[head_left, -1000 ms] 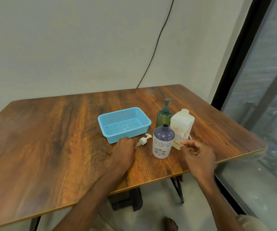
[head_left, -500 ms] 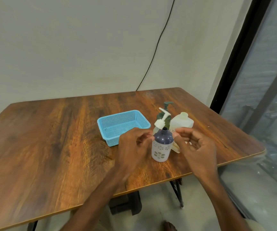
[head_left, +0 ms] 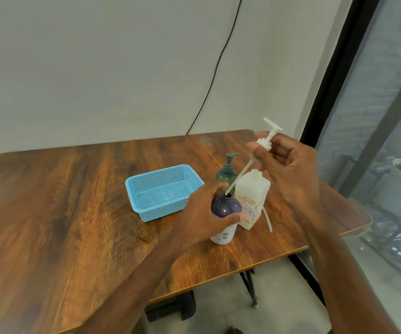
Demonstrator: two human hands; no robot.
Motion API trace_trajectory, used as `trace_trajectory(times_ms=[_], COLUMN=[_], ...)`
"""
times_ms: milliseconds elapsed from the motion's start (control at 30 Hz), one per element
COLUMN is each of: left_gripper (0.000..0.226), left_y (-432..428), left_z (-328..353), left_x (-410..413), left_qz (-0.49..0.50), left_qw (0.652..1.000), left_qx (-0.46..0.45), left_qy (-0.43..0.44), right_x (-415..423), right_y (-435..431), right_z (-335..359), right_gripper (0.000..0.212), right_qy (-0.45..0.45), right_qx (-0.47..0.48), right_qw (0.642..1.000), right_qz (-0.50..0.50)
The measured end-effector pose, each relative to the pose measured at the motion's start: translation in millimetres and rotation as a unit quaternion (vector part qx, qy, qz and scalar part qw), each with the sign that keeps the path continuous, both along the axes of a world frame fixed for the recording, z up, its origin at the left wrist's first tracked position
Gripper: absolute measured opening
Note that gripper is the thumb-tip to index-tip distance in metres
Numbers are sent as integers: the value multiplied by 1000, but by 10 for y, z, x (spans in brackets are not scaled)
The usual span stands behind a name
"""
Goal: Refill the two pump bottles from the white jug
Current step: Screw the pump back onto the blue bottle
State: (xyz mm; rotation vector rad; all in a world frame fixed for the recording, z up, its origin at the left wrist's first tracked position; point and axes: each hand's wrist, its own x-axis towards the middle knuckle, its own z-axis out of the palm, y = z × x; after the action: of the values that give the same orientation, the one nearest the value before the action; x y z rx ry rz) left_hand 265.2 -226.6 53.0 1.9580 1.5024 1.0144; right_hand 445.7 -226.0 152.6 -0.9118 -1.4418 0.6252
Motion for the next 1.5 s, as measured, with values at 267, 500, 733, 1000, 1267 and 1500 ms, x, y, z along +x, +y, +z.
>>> trace_trajectory(times_ms=[267,500,733,1000,1267,1500], left_gripper=[74,59,58,59,62,72], left_y=[54,40,62,57,86,42], left_z=[-167,-203,-220,-223,-233,-160], left_x=[-48,-46,-47,-36,-26,-106], left_qz=[-19,-38,-42,-44,-47,-80], left_qw=[1000,995,994,992,991,993], left_qx=[21,56,65,61,68,19], left_qy=[-9,-78,-82,-98,-109,-87], right_x=[-72,-215,-234,-257,-286,-214], right_y=[186,146,113,38,57,-57], right_z=[-204,-708,-851,-779,-806,-935], right_gripper=[22,10,31,30,31,51], right_qy=[-107,-251,-270,-301,-241,-253], right_qx=[-21,-80,-85,-103,-92,-95], right_qw=[994,965,956,945,961,961], right_qz=[1,13,-77,-72,-98,-61])
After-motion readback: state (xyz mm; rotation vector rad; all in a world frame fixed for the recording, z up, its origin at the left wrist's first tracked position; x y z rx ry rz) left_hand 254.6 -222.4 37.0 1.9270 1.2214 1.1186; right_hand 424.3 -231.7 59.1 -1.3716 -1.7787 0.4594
